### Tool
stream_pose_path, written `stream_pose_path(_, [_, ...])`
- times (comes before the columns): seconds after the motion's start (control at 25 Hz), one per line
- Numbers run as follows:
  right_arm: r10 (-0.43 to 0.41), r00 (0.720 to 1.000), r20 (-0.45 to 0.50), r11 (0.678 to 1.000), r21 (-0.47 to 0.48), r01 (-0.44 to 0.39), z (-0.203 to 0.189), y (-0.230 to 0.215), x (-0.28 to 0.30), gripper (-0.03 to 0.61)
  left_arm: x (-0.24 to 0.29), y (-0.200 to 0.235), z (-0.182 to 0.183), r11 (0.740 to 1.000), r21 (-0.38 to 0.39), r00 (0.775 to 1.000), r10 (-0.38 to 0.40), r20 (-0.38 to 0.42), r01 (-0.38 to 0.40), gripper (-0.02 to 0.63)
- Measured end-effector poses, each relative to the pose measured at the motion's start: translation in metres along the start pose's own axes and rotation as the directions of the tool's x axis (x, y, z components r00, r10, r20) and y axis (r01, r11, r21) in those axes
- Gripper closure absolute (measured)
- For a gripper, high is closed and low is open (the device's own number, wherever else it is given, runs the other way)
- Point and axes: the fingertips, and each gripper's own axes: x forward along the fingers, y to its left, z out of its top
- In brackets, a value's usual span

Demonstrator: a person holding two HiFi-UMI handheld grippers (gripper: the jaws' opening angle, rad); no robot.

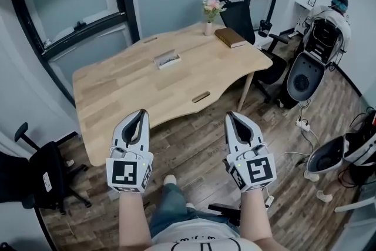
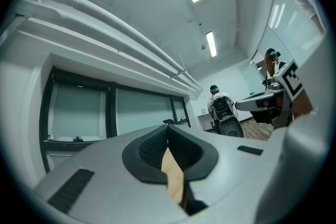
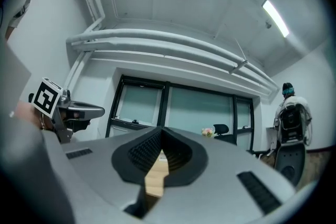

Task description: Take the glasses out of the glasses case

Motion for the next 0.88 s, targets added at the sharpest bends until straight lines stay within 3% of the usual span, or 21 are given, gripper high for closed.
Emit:
stream_pose_path(0.52, [-0.015,0.997,-0.069,0.999,-0.046,0.012,-0.034,-0.061,0.151,0.568,0.162,0.063,-0.054,0.999,-0.038,0.999,-0.031,-0.019,0.03,0.597])
stream_pose_path(0.88, [-0.029,0.995,-0.092,1.0,0.006,0.029,-0.054,-0.092,0.296,0.568,0.282,0.126,-0.102,0.991,-0.063,0.991,-0.119,-0.061,0.115,0.597])
